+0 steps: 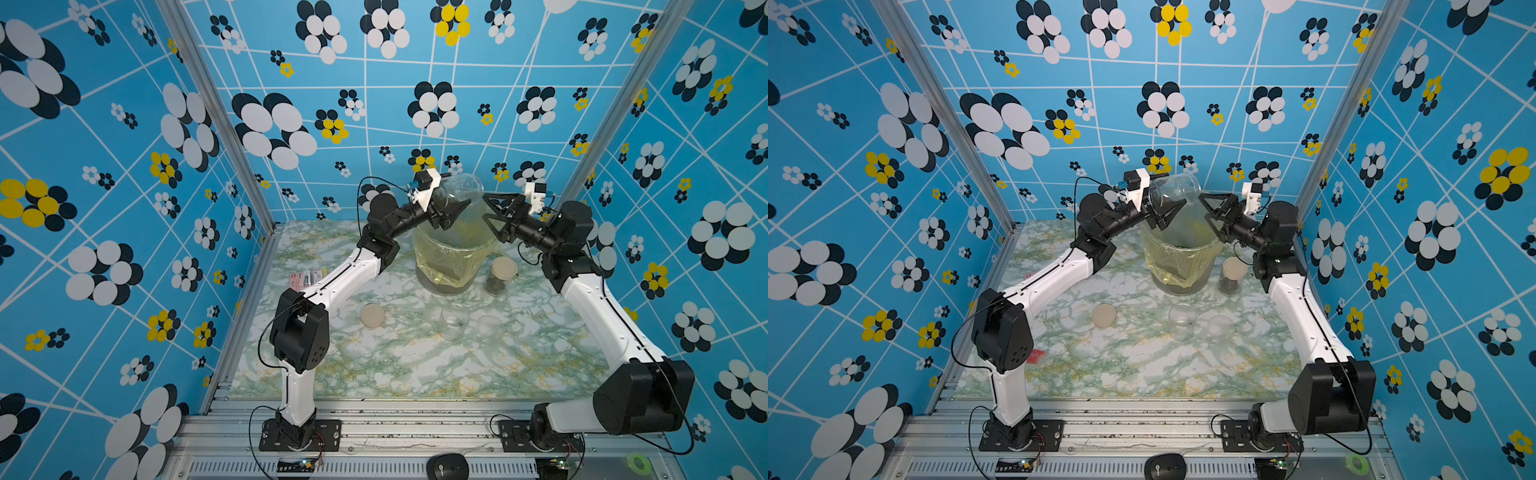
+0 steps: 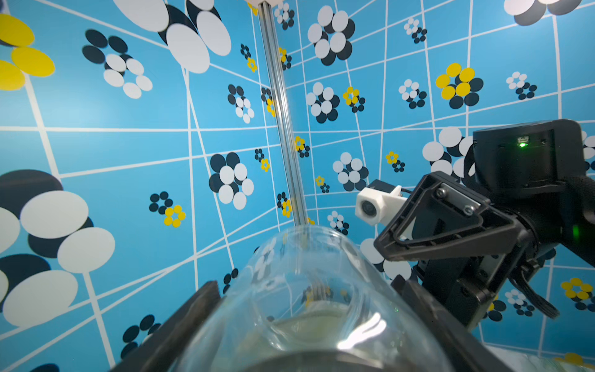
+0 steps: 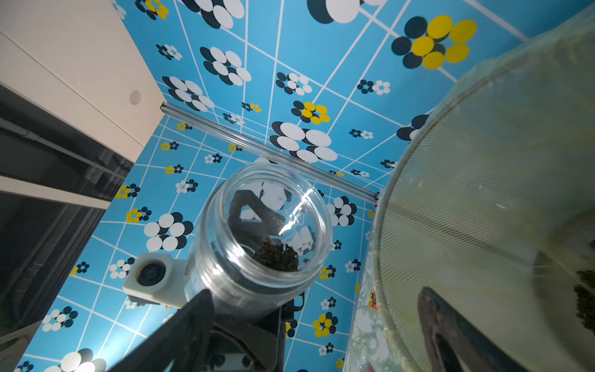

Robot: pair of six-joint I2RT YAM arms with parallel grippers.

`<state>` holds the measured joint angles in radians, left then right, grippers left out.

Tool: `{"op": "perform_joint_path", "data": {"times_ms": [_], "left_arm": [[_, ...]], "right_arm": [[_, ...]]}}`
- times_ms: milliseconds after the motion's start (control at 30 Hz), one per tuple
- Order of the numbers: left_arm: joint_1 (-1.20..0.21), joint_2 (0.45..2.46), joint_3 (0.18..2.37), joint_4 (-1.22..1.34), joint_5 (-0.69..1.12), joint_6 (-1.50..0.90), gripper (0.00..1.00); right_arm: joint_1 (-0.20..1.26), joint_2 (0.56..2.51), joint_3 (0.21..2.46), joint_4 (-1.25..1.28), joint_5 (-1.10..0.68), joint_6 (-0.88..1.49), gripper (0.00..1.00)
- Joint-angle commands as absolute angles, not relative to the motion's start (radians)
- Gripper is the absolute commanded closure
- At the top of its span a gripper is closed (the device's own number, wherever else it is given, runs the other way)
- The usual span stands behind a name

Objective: Empty moldy tea leaves from jars
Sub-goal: Move the trash bin to the center of the board.

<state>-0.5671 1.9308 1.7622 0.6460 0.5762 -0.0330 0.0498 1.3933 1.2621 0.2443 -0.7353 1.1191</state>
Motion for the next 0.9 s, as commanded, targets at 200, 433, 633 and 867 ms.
{"op": "perform_joint_path", "data": {"times_ms": [200, 433, 633, 867], "left_arm": [[-0.572, 1.841, 1.970, 0.012, 0.535, 0.147, 0.72], [-0.602, 1.990, 2.305, -0.475, 0.396, 0.266, 0.72], [-0.619, 2.087, 2.476, -0.681, 0.285, 0.286, 0.71], [-0.636, 2.115, 2.488, -0.658, 0.216, 0.269, 0.72]], "right_arm": [[0.035, 1.184, 1.181, 0.004, -0.552, 0.828, 0.01], [0.035, 1.133, 1.124, -0.018, -0.521, 0.802, 0.01], [0.035, 1.112, 1.095, -0.016, -0.521, 0.799, 0.01], [0.035, 1.104, 1.075, -0.033, -0.521, 0.781, 0.01]]}}
